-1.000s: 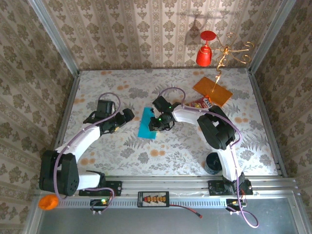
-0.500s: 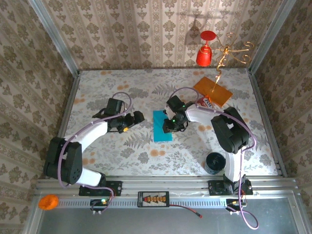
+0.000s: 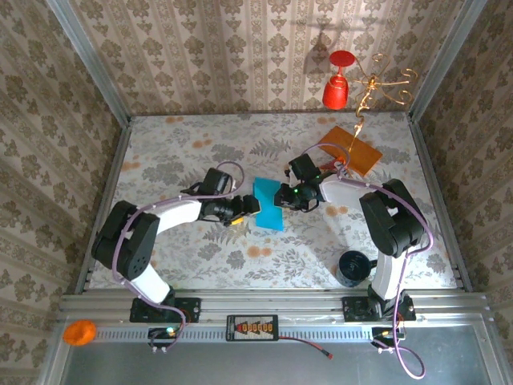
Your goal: Fold a paper plane with a square sheet of paper (pick it up from the middle)
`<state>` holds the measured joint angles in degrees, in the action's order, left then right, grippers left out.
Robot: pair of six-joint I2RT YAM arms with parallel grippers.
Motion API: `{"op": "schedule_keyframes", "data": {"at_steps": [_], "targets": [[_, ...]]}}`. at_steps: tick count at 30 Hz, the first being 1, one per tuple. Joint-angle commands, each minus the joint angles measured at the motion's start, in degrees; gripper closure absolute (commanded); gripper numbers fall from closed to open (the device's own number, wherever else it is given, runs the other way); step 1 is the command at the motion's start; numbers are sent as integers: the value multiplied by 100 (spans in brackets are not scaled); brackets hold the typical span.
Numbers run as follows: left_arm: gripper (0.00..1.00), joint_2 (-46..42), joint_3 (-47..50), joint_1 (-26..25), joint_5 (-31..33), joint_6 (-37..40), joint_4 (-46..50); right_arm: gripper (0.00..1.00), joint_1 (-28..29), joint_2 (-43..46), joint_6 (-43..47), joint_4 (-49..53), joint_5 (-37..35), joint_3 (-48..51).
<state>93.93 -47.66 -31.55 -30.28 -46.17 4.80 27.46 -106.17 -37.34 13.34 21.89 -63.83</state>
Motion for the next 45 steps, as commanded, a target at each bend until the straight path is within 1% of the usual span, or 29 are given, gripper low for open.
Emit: {"op": "schedule_keyframes", "data": {"at_steps": [1, 6, 8, 11, 14, 15, 16, 18, 21, 23, 27, 30, 32, 35, 39, 43, 45], "targets": [[30, 153, -251, -66, -345, -160, -437, 78, -47, 195, -177, -214, 110, 107], [43, 395, -444, -57, -415, -118, -475, 77, -73, 303, -164, -302, 37, 232], [48, 478, -530, -23, -421, -88, -445, 76, -74, 383, -151, -379, -12, 317], [51, 586, -567, 59, -463, -102, -525, 72, -82, 560, -96, -569, -127, 481], [59, 741, -612, 155, -619, -230, -798, 69, -91, 792, 48, -714, -260, 623], [60, 784, -643, 171, -829, -258, -891, 68, -92, 858, 115, -768, -273, 660], [62, 837, -678, 184, -879, -254, -930, 65, -92, 955, 200, -922, -220, 764], [64, 915, -756, 206, -902, -206, -900, 60, -92, 1158, 309, -1212, -238, 963], [69, 1018, -845, 245, -917, -124, -838, 51, -113, 1399, 454, -1351, -346, 1107], [74, 1081, -870, 270, -922, -87, -838, 45, -127, 1543, 573, -1415, -396, 1160], [85, 1146, -920, 298, -801, -96, -779, 42, -127, 1773, 814, -1665, -457, 1280], [93, 1152, -962, 306, -777, -152, -816, 38, -101, 1857, 1165, -1720, -531, 1295], [95, 1153, -992, 312, -764, -201, -816, 34, -22, 1912, 1457, -1703, -712, 1286], [97, 1162, -1025, 341, -760, -332, -790, 31, 229, 2113, 2101, -2136, -1064, 1576], [97, 1154, -1103, 360, -703, -470, -606, 31, 558, 2280, 2882, -2628, -1249, 1926], [97, 1137, -1200, 375, -698, -533, -391, 32, 840, 2199, 3581, -2714, -1266, 2082], [97, 1128, -1237, 376, -492, -542, -299, 33, 960, 2125, 3891, -2714, -1235, 2128]]}}
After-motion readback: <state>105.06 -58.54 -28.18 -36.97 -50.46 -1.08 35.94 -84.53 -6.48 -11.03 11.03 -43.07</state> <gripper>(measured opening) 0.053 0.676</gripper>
